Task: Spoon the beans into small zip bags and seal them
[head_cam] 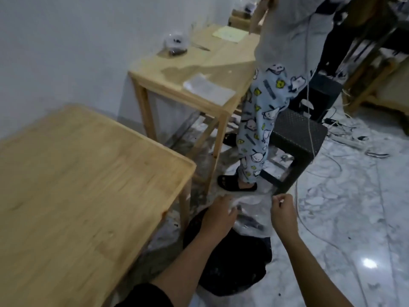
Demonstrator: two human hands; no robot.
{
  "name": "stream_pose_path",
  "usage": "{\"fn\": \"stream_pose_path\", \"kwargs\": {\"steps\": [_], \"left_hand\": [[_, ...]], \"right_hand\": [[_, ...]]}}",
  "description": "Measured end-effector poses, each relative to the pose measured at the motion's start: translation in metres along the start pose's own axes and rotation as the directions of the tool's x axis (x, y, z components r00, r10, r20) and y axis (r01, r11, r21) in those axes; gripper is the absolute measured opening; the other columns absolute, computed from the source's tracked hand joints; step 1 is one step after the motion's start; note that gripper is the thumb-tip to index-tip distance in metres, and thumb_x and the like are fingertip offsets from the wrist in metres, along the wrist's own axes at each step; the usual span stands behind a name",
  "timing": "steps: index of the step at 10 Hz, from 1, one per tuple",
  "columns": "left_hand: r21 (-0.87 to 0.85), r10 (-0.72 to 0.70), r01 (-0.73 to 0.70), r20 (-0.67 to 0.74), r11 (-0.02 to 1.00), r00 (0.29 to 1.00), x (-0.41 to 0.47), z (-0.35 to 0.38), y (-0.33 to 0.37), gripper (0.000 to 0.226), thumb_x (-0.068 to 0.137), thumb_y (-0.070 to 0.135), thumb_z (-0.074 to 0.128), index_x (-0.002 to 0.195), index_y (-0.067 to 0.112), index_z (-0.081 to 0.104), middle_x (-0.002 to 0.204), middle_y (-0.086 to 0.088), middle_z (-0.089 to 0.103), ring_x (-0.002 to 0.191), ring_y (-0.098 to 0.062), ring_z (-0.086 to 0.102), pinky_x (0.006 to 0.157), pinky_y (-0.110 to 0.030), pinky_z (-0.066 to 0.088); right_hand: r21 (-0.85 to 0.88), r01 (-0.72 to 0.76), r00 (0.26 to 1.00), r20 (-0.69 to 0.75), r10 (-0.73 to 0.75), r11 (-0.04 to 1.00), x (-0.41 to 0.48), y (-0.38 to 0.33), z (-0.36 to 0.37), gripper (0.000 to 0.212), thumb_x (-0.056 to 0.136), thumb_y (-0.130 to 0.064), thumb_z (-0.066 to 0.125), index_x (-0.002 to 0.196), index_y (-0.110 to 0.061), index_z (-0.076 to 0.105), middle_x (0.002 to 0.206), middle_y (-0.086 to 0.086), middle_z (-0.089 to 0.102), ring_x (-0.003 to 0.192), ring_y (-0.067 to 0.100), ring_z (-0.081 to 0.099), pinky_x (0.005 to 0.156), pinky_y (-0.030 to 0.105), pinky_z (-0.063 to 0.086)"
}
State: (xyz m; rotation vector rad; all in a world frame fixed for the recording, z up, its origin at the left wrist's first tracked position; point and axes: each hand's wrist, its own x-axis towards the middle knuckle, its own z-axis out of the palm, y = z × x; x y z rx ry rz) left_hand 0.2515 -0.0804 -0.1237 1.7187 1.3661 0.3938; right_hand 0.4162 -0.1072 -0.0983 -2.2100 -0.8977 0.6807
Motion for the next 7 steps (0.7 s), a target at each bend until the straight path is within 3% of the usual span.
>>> {"fn": "stream_pose_path", "kwargs": {"steps": [1,2,3,4,5,6,7], "left_hand": [[0.049,-0.056,0.056,0.000,0.997,0.998,0.007,0.037,-0.050,0.030,0.097,0.027,0.041,0.115,0.005,0.052,0.111,-0.017,0.054,0.098,-0.031,0.053,0.075,-0.033,0.039],[0.057,-0.138,0.138,-0.011,0.989,0.990,0.010,0.066,-0.091,0.029,0.097,0.026,0.042,0.111,0.003,0.051,0.108,-0.020,0.055,0.094,-0.033,0.053,0.070,-0.031,0.036],[0.029,-0.224,0.225,-0.032,0.974,0.974,0.004,0.090,-0.113,0.031,0.097,0.029,0.044,0.121,0.009,0.050,0.110,-0.014,0.055,0.092,-0.027,0.056,0.069,-0.029,0.040],[-0.019,-0.257,0.256,-0.023,0.966,0.966,-0.003,0.111,-0.124,0.034,0.097,0.029,0.047,0.124,0.009,0.048,0.115,-0.012,0.053,0.099,-0.025,0.055,0.082,-0.036,0.048],[-0.076,-0.297,0.300,0.047,0.951,0.954,-0.002,0.125,-0.129,0.042,0.097,0.031,0.047,0.133,0.010,0.041,0.125,-0.011,0.048,0.107,-0.024,0.053,0.089,-0.033,0.046],[-0.058,-0.321,0.334,0.166,0.941,0.932,0.000,0.134,-0.141,0.045,0.098,0.031,0.046,0.137,0.011,0.037,0.133,-0.008,0.042,0.110,-0.023,0.049,0.087,-0.027,0.040],[-0.031,-0.346,0.361,0.214,0.932,0.913,0.003,0.136,-0.157,0.037,0.097,0.028,0.048,0.129,0.009,0.044,0.128,-0.009,0.048,0.105,-0.021,0.051,0.089,-0.030,0.044]], "right_hand": [[-0.002,-0.019,0.998,0.058,0.019,1.000,0.005,0.054,0.045,0.017,0.099,-0.024,0.040,0.093,-0.008,0.041,0.084,0.013,0.053,0.078,0.030,0.052,0.066,0.037,0.038],[0.000,0.001,0.988,0.155,-0.001,1.000,0.004,0.095,0.079,0.014,0.098,-0.020,0.042,0.089,-0.008,0.040,0.076,0.008,0.050,0.074,0.029,0.049,0.060,0.035,0.036],[-0.003,0.013,0.958,0.286,-0.011,1.000,0.000,0.121,0.098,0.012,0.098,-0.015,0.041,0.088,-0.008,0.041,0.072,0.006,0.047,0.065,0.022,0.045,0.054,0.029,0.033],[-0.029,-0.003,0.940,0.341,0.013,1.000,0.000,0.138,0.107,0.011,0.097,-0.017,0.043,0.092,-0.006,0.045,0.076,0.008,0.052,0.064,0.019,0.047,0.053,0.028,0.034],[-0.043,-0.039,0.904,0.425,0.054,0.998,0.005,0.153,0.110,0.010,0.096,-0.016,0.047,0.099,-0.008,0.050,0.090,0.011,0.058,0.074,0.023,0.052,0.059,0.029,0.039],[-0.097,-0.055,0.827,0.553,0.099,0.994,0.009,0.170,0.115,0.022,0.093,-0.015,0.048,0.113,-0.011,0.057,0.101,0.006,0.060,0.088,0.021,0.056,0.073,0.030,0.043],[-0.112,-0.069,0.756,0.642,0.125,0.991,0.004,0.178,0.124,0.024,0.092,-0.014,0.050,0.114,-0.012,0.060,0.102,0.008,0.063,0.090,0.020,0.059,0.072,0.027,0.046]]}}
